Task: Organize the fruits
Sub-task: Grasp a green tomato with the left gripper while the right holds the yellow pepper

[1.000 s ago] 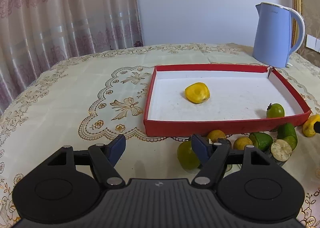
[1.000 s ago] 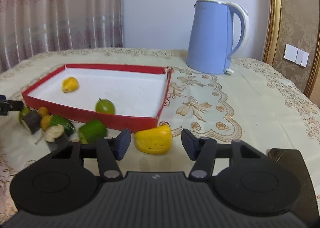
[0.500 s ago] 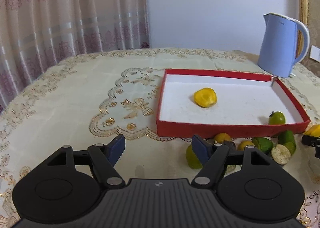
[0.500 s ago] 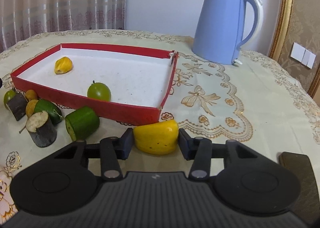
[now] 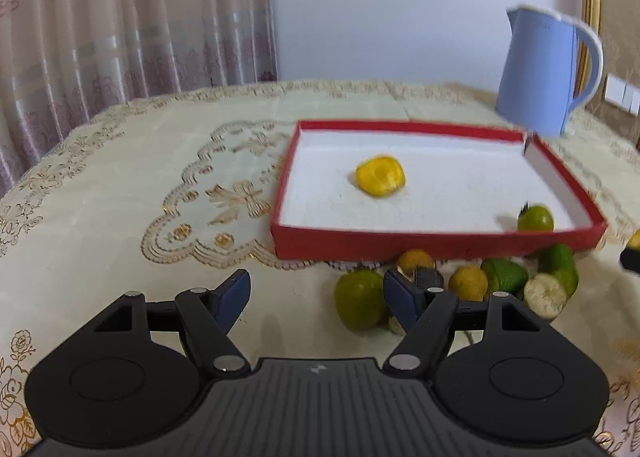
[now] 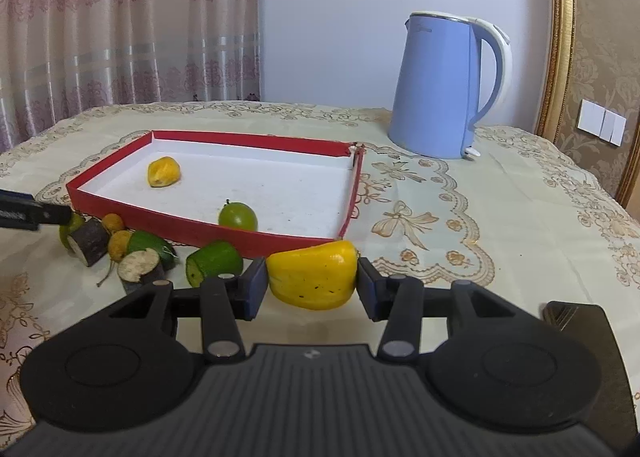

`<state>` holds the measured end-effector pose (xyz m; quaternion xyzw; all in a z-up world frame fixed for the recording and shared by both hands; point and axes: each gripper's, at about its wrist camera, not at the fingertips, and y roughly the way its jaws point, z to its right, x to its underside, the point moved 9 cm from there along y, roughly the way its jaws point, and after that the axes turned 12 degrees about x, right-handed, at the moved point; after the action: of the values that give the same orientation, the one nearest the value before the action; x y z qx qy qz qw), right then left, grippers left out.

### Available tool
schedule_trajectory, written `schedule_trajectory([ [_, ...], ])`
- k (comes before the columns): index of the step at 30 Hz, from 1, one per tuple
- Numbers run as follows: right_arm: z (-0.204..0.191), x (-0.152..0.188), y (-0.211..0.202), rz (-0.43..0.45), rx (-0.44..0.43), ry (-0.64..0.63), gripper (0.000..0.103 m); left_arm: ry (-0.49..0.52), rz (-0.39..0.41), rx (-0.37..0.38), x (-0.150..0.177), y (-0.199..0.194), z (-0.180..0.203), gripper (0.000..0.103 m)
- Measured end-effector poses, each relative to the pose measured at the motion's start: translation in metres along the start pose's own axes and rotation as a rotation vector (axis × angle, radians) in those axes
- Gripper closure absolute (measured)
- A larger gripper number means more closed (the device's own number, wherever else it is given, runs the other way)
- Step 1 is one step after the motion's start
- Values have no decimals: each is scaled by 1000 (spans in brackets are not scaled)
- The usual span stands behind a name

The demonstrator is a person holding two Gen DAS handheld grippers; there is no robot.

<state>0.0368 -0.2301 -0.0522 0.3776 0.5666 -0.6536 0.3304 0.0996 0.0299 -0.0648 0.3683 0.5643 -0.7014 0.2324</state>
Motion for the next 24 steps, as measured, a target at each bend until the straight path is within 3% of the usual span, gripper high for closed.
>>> schedule_trajectory([
  [3, 1, -1, -3, 8, -1, 11, 58, 28, 3, 2, 1, -4, 14, 30],
  [6, 1, -4, -7, 21, -4, 14, 58, 93, 16, 142, 1, -17, 40, 29],
  [9, 1, -6, -10, 30, -8, 17, 58, 98, 61, 37, -5, -20, 28, 29],
  [11, 1, -6, -11, 33, -13, 18, 58, 77, 49, -27, -7, -14, 13, 29],
  [15, 1, -6, -11, 35, -17, 26, 58, 3, 20, -35, -4, -7, -8, 29],
  [24, 2, -4, -11, 30, -16, 34, 58, 76, 3, 13, -6, 3, 11, 29],
])
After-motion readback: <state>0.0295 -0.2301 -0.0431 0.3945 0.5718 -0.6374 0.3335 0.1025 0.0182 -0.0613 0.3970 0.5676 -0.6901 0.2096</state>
